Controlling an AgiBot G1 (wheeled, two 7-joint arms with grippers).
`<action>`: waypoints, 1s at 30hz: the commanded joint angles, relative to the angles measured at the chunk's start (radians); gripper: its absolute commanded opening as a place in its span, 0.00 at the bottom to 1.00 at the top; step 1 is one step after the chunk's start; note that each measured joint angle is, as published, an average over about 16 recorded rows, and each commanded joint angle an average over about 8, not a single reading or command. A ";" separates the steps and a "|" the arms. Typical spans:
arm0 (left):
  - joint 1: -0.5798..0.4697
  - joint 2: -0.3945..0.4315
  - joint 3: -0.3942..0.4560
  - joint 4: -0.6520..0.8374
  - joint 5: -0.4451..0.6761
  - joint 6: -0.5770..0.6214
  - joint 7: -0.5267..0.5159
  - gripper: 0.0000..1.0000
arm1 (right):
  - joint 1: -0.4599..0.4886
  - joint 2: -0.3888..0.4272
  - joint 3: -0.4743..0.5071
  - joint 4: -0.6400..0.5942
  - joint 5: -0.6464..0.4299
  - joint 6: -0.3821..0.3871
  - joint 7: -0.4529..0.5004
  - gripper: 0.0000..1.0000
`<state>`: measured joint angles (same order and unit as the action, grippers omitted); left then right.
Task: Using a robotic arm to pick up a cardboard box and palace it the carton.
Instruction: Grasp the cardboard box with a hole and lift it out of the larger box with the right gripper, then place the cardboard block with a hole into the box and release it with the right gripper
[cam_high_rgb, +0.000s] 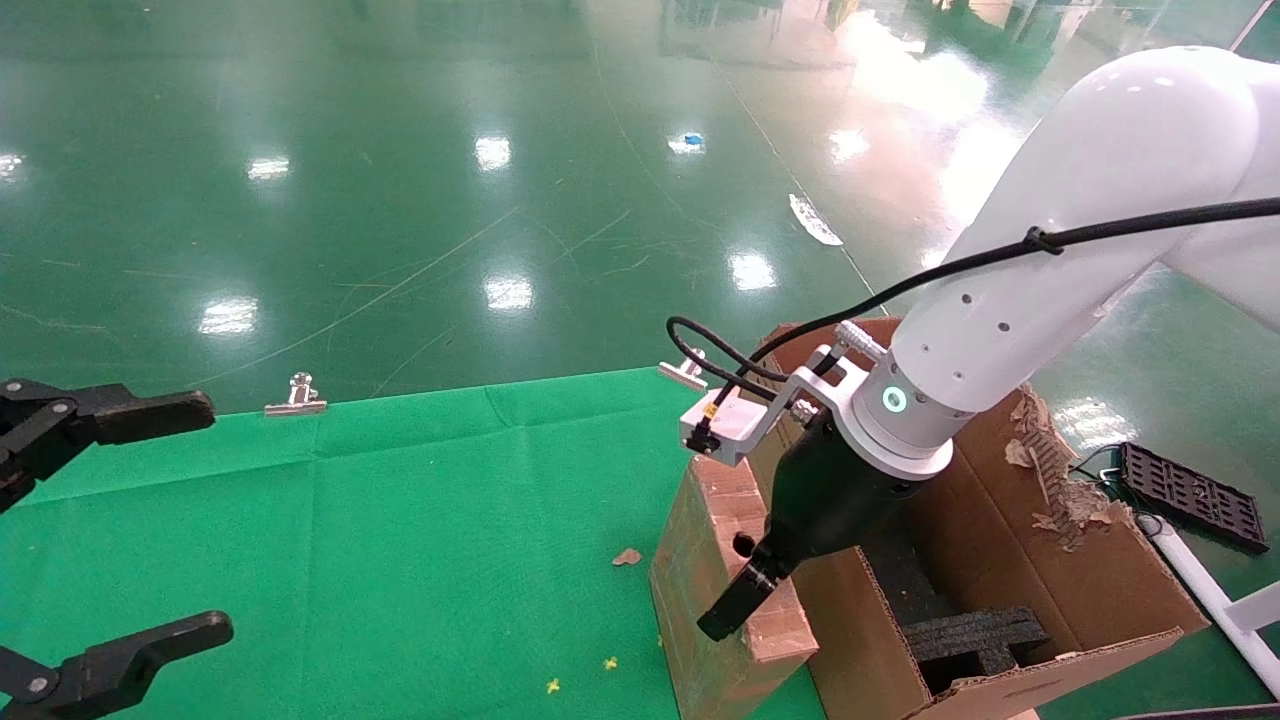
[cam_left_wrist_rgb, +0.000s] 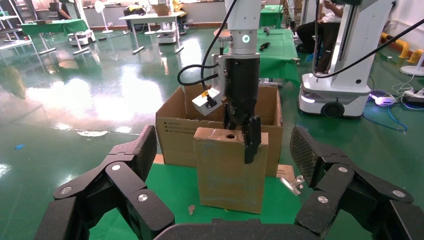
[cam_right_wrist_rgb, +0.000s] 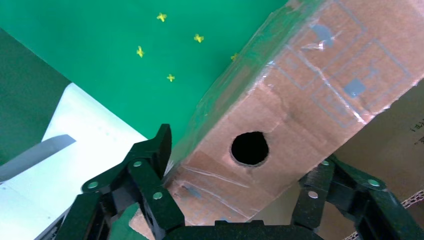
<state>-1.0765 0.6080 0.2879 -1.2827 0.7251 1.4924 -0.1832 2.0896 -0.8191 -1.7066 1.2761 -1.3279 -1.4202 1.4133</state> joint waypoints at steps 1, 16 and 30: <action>0.000 0.000 0.000 0.000 0.000 0.000 0.000 0.00 | 0.000 0.001 -0.003 0.008 -0.006 0.000 0.005 0.00; 0.000 0.000 0.001 0.000 -0.001 0.000 0.001 0.00 | 0.000 0.036 0.008 0.018 -0.014 0.035 -0.027 0.00; 0.000 -0.001 0.002 0.000 -0.001 -0.001 0.001 0.00 | 0.121 0.265 0.218 -0.109 0.142 0.208 -0.358 0.00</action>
<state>-1.0770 0.6072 0.2899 -1.2827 0.7237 1.4915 -0.1822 2.2135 -0.5628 -1.5024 1.1594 -1.2107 -1.2251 1.0707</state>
